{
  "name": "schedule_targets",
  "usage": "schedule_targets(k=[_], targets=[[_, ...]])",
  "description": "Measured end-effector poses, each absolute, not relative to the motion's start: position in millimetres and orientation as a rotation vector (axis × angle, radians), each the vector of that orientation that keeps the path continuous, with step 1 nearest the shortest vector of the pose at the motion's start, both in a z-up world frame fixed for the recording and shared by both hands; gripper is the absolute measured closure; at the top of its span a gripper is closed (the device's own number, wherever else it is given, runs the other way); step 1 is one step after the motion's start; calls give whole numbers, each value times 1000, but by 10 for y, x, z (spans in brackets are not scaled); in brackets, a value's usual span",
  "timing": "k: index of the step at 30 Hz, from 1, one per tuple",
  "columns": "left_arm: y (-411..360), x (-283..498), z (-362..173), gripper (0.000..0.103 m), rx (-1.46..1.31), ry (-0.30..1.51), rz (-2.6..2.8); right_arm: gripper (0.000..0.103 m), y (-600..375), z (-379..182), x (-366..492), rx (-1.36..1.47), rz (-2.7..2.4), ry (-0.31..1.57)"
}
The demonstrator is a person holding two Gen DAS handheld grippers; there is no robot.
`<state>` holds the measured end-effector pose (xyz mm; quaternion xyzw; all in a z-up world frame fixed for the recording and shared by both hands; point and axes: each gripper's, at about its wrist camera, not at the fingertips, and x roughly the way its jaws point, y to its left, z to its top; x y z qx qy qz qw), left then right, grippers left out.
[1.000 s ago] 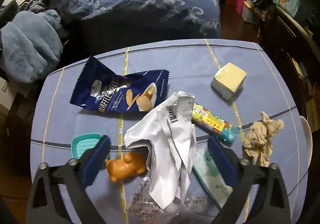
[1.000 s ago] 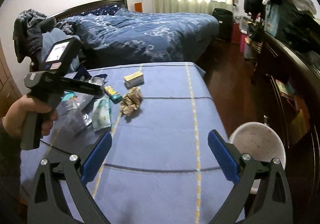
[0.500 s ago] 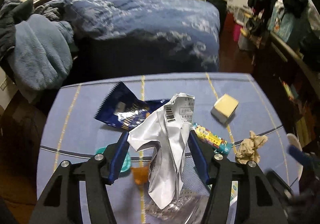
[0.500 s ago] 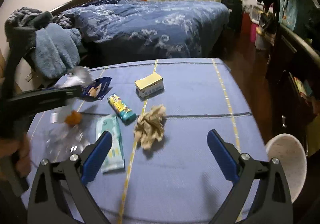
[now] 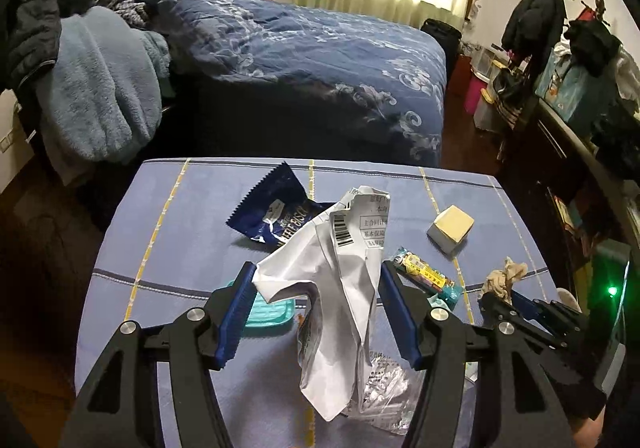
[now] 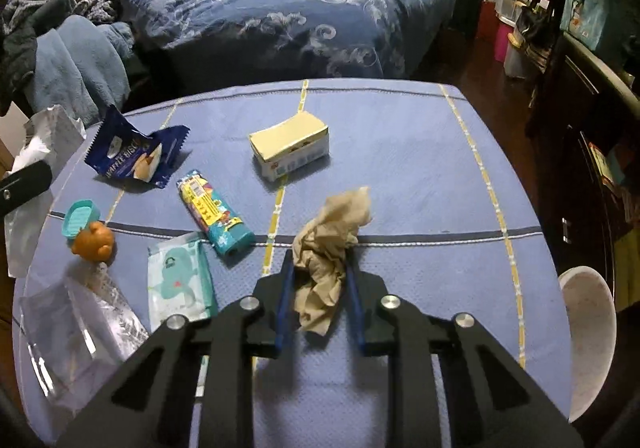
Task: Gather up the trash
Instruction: 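Grasp the white paper wrapper with left tool while right tool grasps crumpled tissue, then carry wrapper and tissue to the wastebasket and open both tools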
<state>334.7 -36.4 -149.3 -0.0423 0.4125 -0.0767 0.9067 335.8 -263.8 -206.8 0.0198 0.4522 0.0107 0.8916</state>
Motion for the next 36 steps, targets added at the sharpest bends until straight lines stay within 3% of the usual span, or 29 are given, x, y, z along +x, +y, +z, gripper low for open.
schedule_targets(k=[36], targets=[[-1157, 2093, -1094, 40, -46, 732, -321, 78, -3218, -1654, 1765, 165, 38, 776]])
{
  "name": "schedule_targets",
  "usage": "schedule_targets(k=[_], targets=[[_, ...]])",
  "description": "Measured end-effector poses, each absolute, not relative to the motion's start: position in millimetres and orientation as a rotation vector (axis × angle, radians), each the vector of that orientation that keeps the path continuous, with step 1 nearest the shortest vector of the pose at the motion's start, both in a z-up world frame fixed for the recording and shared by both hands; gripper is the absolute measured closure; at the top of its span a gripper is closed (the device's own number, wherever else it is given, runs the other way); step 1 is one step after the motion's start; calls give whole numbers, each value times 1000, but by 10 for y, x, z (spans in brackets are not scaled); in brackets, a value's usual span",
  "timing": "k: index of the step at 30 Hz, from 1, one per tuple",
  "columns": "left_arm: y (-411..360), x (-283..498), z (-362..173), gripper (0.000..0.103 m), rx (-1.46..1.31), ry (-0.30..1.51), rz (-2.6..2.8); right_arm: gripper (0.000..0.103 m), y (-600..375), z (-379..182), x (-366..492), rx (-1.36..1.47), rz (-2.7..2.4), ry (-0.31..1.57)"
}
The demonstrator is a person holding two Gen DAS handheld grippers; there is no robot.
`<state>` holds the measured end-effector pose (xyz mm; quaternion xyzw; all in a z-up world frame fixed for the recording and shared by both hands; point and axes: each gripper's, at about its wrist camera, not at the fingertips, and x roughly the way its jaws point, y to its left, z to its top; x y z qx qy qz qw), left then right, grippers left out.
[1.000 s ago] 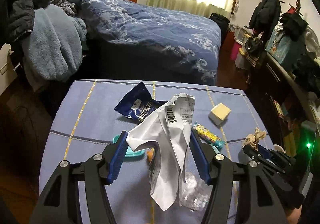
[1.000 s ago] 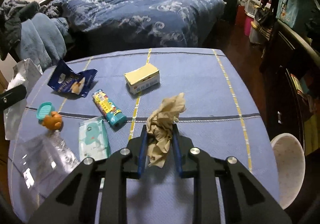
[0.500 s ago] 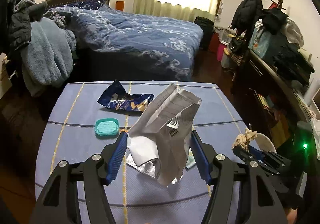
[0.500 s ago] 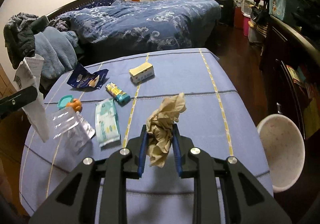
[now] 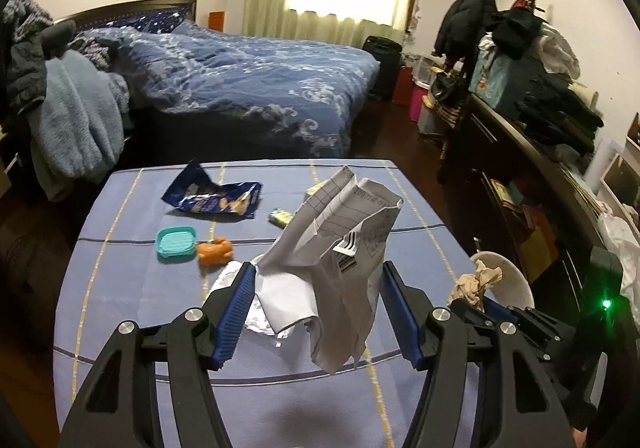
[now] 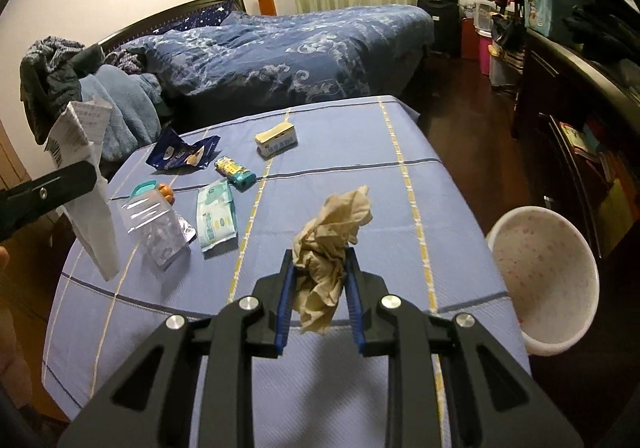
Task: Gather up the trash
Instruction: 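Carry wrapper and tissue to the wastebasket and open both tools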
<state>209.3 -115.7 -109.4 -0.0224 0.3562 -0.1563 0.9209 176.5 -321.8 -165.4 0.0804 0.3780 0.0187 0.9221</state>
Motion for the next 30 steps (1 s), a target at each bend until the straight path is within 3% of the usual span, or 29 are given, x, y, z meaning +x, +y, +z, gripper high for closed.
schedule_targets(k=[30], targets=[[-2498, 2054, -1327, 40, 122, 769, -504, 78, -4226, -1901, 1293, 323, -91, 753]])
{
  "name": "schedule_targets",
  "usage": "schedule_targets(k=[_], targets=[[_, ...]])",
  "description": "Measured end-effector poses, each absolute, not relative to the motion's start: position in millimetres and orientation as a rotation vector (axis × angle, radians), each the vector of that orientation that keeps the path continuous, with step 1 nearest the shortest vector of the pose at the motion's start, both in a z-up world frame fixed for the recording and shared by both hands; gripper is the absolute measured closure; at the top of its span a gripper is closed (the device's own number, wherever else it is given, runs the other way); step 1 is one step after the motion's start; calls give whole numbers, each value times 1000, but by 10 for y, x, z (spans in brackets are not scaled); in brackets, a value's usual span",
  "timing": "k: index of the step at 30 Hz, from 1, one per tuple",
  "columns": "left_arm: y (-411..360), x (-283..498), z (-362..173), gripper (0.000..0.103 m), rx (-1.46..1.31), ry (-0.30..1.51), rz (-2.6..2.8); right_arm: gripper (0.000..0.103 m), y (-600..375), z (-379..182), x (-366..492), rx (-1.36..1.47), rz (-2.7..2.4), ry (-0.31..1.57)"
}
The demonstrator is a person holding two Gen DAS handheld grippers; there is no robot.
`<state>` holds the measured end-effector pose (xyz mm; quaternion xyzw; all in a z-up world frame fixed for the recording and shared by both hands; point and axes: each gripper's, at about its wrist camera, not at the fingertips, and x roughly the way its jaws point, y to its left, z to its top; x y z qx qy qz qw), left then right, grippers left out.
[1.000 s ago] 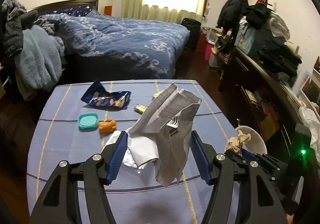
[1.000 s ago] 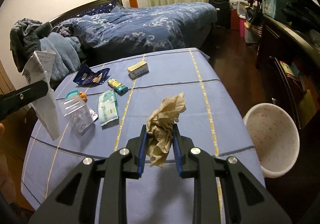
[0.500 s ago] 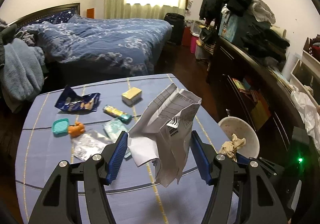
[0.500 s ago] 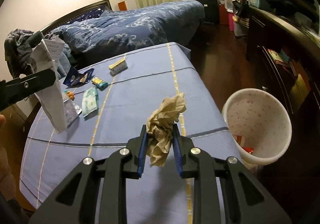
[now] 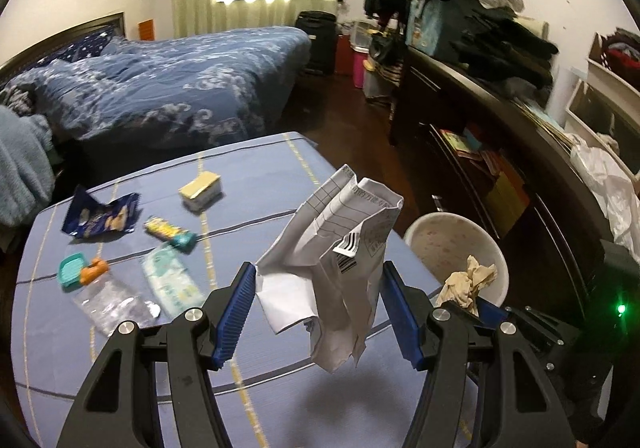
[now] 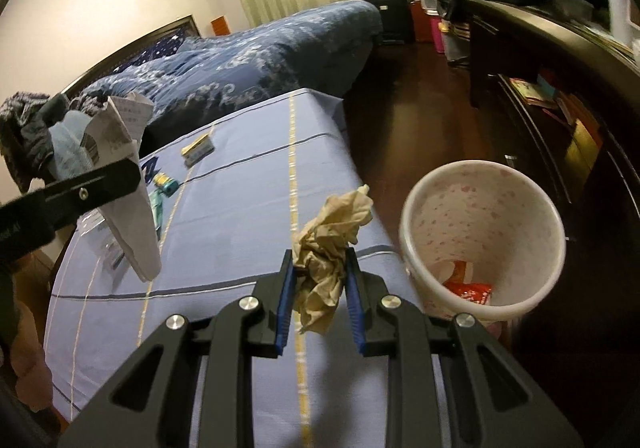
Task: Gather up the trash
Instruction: 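Carry wrapper and tissue to the wastebasket and open both tools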
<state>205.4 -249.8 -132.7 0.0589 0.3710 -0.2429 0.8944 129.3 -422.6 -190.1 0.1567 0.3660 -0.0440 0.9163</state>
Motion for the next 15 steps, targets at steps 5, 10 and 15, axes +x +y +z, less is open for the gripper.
schedule_targets(k=[5, 10, 15], targets=[[-2749, 2061, -1352, 40, 157, 766, -544, 78, -4453, -1905, 1214, 353, -137, 738], [-3003, 2071, -1360, 40, 190, 761, -581, 78, -4726, -1915, 1129, 383, -192, 722], [-3278, 2088, -1351, 40, 220, 745, -620, 78, -4992, -1946, 1056, 409, -249, 710]])
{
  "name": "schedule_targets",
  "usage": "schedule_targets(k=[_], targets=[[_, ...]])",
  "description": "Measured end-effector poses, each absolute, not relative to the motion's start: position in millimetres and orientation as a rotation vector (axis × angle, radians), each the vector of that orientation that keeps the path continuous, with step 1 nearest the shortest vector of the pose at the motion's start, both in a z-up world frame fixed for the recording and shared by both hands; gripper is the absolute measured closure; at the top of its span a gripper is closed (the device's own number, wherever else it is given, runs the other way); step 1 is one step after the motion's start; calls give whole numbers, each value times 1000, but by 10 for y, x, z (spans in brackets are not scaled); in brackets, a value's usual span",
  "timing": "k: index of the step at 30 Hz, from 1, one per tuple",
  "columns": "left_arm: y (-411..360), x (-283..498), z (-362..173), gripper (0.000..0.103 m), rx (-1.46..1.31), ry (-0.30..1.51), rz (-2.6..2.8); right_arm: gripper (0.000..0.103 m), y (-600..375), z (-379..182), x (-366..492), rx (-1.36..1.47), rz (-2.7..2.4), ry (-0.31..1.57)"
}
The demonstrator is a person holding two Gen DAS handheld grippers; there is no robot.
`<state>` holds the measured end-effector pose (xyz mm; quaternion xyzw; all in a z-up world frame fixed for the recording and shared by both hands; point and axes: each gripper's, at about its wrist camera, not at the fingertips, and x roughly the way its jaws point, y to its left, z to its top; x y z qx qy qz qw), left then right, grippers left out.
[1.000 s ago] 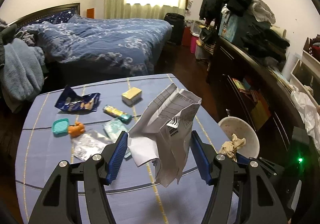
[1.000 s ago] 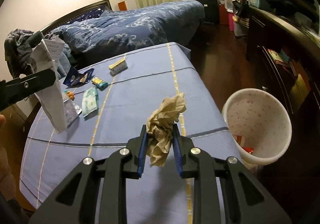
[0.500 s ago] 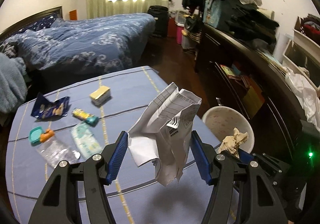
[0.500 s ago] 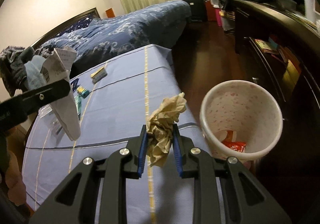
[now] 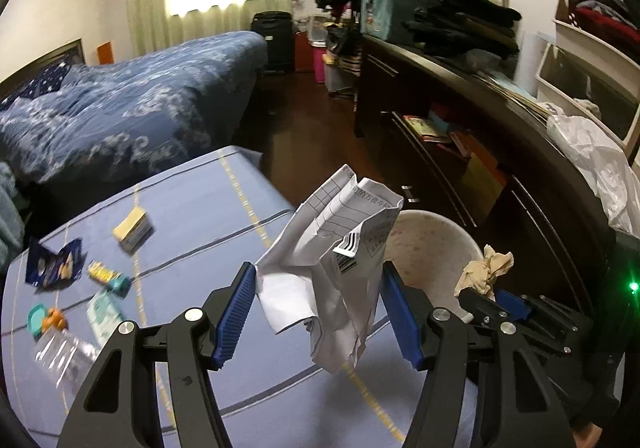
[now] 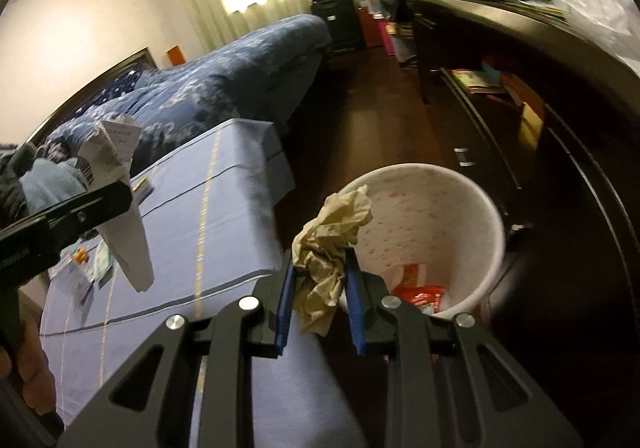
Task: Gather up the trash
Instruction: 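Carry wrapper and tissue to the wastebasket and open both tools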
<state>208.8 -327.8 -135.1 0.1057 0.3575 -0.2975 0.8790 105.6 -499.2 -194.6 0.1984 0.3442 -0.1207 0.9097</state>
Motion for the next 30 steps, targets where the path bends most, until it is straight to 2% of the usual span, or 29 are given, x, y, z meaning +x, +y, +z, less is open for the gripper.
schedule_targets(k=[13, 30], targets=[[-4075, 2275, -1485, 40, 286, 759, -734, 78, -5651, -2138, 1066, 461, -388, 705], [-4790, 2703, -2056, 40, 308, 896, -757, 78, -6040, -2611, 1360, 494, -444, 775]])
